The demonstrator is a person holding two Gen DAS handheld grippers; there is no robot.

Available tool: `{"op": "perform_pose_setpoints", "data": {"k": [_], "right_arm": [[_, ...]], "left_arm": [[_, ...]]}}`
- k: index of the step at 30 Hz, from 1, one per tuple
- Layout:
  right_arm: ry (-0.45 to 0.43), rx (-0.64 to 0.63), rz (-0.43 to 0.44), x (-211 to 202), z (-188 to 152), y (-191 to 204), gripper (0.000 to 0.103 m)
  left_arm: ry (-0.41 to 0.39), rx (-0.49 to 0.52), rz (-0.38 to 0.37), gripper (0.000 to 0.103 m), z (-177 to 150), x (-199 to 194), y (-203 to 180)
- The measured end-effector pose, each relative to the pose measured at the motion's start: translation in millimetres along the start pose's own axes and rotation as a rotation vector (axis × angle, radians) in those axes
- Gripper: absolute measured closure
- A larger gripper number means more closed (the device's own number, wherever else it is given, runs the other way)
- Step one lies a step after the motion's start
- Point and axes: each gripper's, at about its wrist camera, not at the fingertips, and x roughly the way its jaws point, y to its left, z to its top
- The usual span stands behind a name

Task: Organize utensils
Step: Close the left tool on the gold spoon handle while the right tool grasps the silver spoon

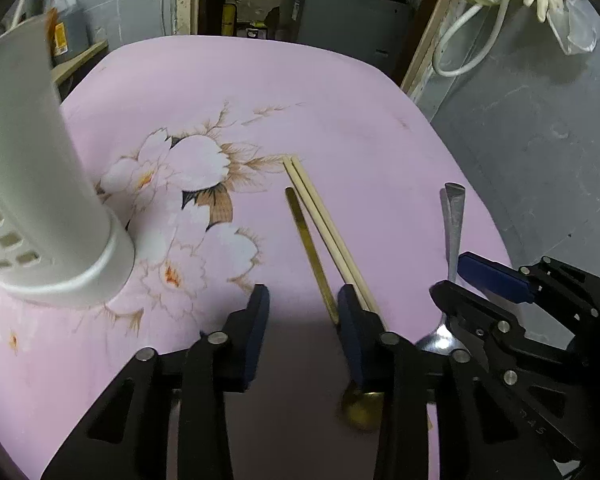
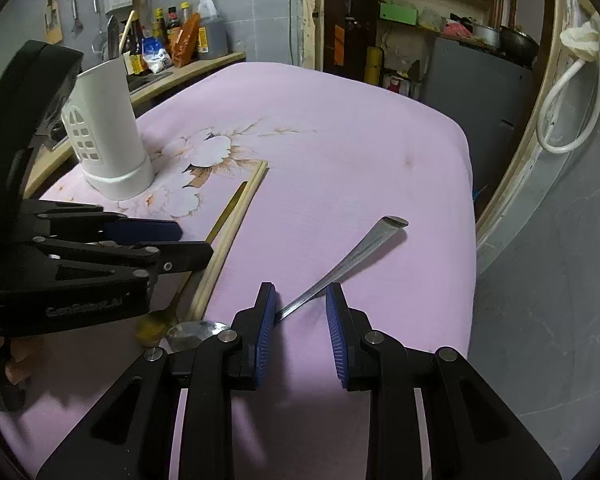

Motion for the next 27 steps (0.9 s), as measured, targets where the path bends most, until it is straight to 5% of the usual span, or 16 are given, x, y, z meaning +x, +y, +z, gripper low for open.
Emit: {"op": "perform_pose_setpoints", "data": {"k": [7, 15, 27], "right_arm": [[0.013, 0.087, 0.019, 11, 11, -24, 0.080], [0.037, 0.178, 0.103, 24, 23, -44, 0.084], [0.021, 0.138, 0.228, 19, 20, -18, 0.094]], "left_arm": [[0.010, 0.047, 0.012, 0.095, 11, 9, -1], [0.004, 0.005, 0.034, 0.100, 1, 6, 5], [0.008, -0.035, 0.107, 0.100, -34, -32, 28]]}}
